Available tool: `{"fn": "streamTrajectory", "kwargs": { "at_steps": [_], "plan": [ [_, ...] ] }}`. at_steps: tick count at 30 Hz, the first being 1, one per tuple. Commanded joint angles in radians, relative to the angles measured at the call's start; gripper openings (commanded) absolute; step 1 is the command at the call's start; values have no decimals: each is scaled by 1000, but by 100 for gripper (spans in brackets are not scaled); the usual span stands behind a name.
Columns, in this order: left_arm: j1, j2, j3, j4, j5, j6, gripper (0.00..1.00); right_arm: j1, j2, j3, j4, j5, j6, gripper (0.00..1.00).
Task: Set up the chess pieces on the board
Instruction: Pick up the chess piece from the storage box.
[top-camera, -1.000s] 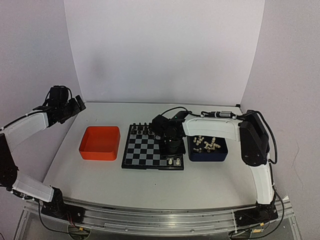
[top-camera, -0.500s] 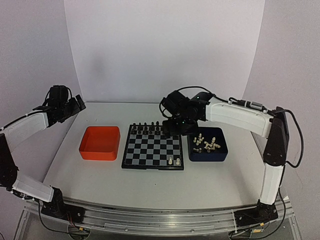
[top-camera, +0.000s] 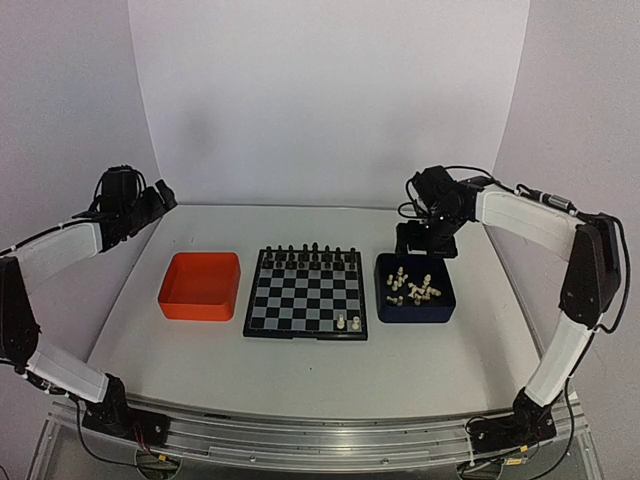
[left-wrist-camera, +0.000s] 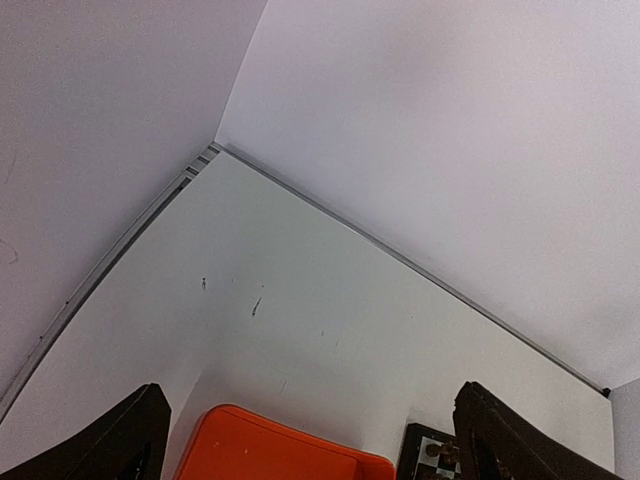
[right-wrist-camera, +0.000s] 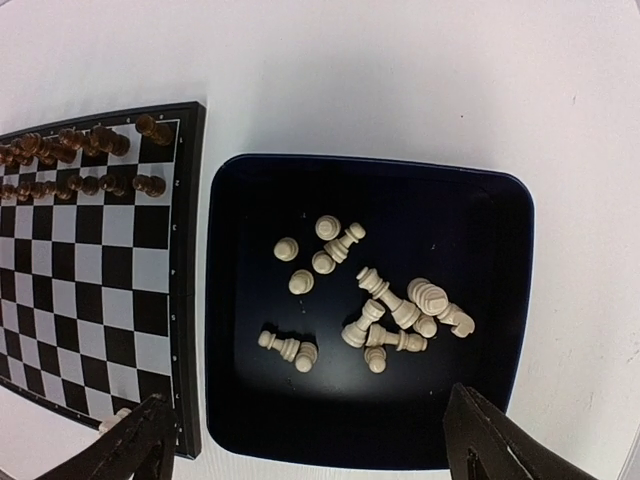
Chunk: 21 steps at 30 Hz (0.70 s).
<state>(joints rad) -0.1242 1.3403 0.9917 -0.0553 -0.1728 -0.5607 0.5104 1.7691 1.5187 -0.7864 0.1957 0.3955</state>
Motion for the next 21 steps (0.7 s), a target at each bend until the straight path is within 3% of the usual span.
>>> {"fn": "streamTrajectory", "kwargs": {
  "at_steps": [1,6,16,21],
  "plan": [
    [-2,71,69,96,49,-36,100,-79,-4,14,37,-184,-109,89],
    [-14,149,125,109,52,-45,100,-146,67,53,36,-306,-160,87],
    [-23,273,308,9,45,-51,100,-171,177,118,33,-355,-241,84],
    [-36,274,321,24,-21,-60,100,-171,205,157,27,-395,-238,84]
  ]
}}
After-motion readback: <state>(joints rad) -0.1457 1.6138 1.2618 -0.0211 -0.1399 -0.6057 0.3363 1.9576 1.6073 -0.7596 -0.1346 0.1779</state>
